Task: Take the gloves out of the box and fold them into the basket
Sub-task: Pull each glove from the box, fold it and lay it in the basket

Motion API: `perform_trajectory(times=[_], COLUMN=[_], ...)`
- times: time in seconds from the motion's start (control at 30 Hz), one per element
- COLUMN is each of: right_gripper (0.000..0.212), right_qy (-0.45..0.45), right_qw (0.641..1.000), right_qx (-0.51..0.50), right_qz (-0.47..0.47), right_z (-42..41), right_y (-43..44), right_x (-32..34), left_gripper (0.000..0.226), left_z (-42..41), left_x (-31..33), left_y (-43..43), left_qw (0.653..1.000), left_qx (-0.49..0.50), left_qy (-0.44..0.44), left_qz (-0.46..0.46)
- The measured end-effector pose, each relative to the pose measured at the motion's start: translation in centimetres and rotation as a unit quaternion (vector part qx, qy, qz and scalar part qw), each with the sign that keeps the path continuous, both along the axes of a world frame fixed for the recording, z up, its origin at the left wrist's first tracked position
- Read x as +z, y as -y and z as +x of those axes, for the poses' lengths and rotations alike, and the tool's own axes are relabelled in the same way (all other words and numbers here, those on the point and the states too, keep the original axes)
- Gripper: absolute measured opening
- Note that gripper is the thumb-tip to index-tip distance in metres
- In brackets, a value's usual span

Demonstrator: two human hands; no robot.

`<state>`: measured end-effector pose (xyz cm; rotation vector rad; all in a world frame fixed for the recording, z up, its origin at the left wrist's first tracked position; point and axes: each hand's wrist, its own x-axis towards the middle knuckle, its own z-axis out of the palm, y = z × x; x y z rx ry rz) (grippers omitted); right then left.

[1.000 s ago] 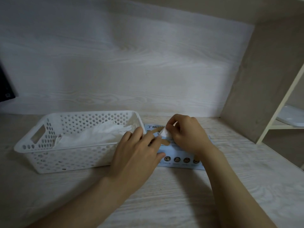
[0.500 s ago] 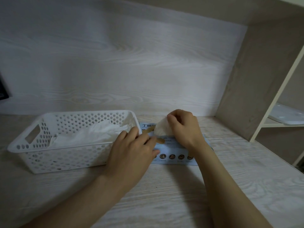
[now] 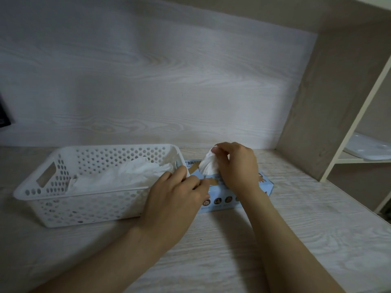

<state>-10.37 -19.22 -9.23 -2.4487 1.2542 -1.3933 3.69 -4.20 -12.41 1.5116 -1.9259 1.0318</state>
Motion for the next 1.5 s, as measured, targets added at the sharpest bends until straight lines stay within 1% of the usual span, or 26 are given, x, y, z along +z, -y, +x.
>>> perform_trajectory(times=[0.13,0.2,0.27,0.33,0.37,0.43,0.5,0.53,0.6,0.63,0.67,0.7,0.77,0.8,0.87,0.93,1.0,1.03,1.1,1.13,1.17,1.27,1.3,1.4,1.43,1.5], right_gripper=[0.029,0.035,0.045,0.050,0.049,0.045,0.030,0.028,0.040,0.037,0.024,0.020,0.040,0.044,0.044,0.036,0.027,0.026,0.023,0.022,0.022,0.021,0.021,0.022,0.022,0.023], right_qy=[0.075,0.149,0.252,0.304,0.306,0.299,0.288,0.263,0.151,0.088,0.049,0.034,0.050,0.055,0.059,0.101,0.198,0.260,0.397,0.457,0.501,0.555,0.577,0.637,0.632,0.604], right_qw=[0.996,0.987,0.964,0.949,0.948,0.950,0.947,0.947,0.965,0.977,0.985,0.989,0.992,0.993,0.993,0.986,0.958,0.934,0.868,0.833,0.809,0.779,0.761,0.681,0.675,0.685], right_qx=[-0.041,-0.054,-0.067,-0.051,-0.031,0.004,0.044,0.070,0.083,0.062,0.035,0.009,-0.003,0.006,0.027,0.045,0.063,0.060,0.032,0.024,0.029,0.079,0.101,0.196,0.216,0.237], right_qz=[0.022,0.038,0.055,0.074,0.079,0.087,0.137,0.169,0.196,0.186,0.163,0.143,0.118,0.106,0.094,0.127,0.199,0.238,0.297,0.311,0.308,0.280,0.278,0.304,0.312,0.332], right_z=[0.1,0.2,-0.2,-0.6,-0.6,-0.5,-0.6,-0.7,-0.9,-1.0,-0.9,-0.8,-0.9,-0.9,-0.8,-0.4,-0.2,-0.4,-1.1,-1.4,-1.6,-1.3,-1.2,-1.1,-1.1,-0.7], right_y=[-0.1,-0.4,-0.6,-0.5,-0.7,-1.3,-2.1,-2.4,-2.4,-2.1,-1.8,-1.5,-0.7,-0.6,-0.8,-1.2,-1.4,-1.3,-1.2,-1.1,-1.0,-1.4,-1.6,-2.3,-2.5,-2.9], right_x=[0.1,0.6,1.4,1.9,2.0,2.1,2.6,2.7,2.6,2.3,2.0,1.7,1.3,1.4,1.5,1.6,1.6,1.8,2.4,2.7,2.8,3.3,3.5,4.6,4.8,4.8], left_gripper=[0.024,0.021,0.021,0.025,0.028,0.024,0.020,0.020,0.024,0.024,0.024,0.025,0.030,0.032,0.031,0.026,0.031,0.031,0.025,0.023,0.024,0.031,0.037,0.048,0.047,0.038], left_z=[0.0,0.0,0.0,0.0,0.0,-0.1,-0.1,-0.1,0.0,-0.1,-0.1,-0.2,-0.3,-0.3,-0.4,-0.3,-0.2,-0.2,-0.3,-0.3,-0.4,-0.3,-0.3,-0.2,-0.1,0.0], left_x=[0.1,0.0,0.1,0.1,0.1,0.1,0.0,0.0,0.0,-0.1,-0.1,-0.1,-0.2,-0.1,-0.1,-0.2,-0.1,0.0,0.3,0.3,0.3,0.2,0.2,0.1,0.1,0.1], left_y=[-0.1,-0.1,-0.1,-0.1,-0.1,-0.1,-0.1,-0.1,0.0,0.0,0.0,0.0,0.1,0.1,0.0,0.0,-0.1,-0.1,-0.2,-0.1,-0.1,-0.2,-0.3,-0.5,-0.6,-0.7], left_qw=[1.000,1.000,1.000,1.000,1.000,1.000,1.000,1.000,1.000,1.000,1.000,1.000,1.000,1.000,1.000,1.000,1.000,0.999,0.999,0.999,0.999,0.999,0.999,0.998,0.998,0.997], left_qx=[-0.007,-0.004,-0.009,-0.013,-0.013,-0.016,-0.013,-0.011,-0.010,-0.009,-0.006,-0.001,0.003,0.006,0.014,0.019,0.025,0.027,0.032,0.033,0.032,0.029,0.029,0.025,0.021,0.016], left_qy=[-0.007,-0.002,-0.003,-0.006,-0.007,-0.007,-0.004,-0.005,-0.007,-0.007,-0.005,-0.001,-0.001,-0.005,-0.003,0.011,0.014,0.012,0.016,0.019,0.020,0.023,0.023,0.017,0.011,0.001], left_qz=[0.008,0.009,0.004,0.002,0.004,0.005,0.002,0.001,-0.005,-0.008,-0.011,-0.013,-0.017,-0.017,-0.007,0.008,0.013,0.016,0.019,0.017,0.018,0.029,0.040,0.058,0.062,0.069])
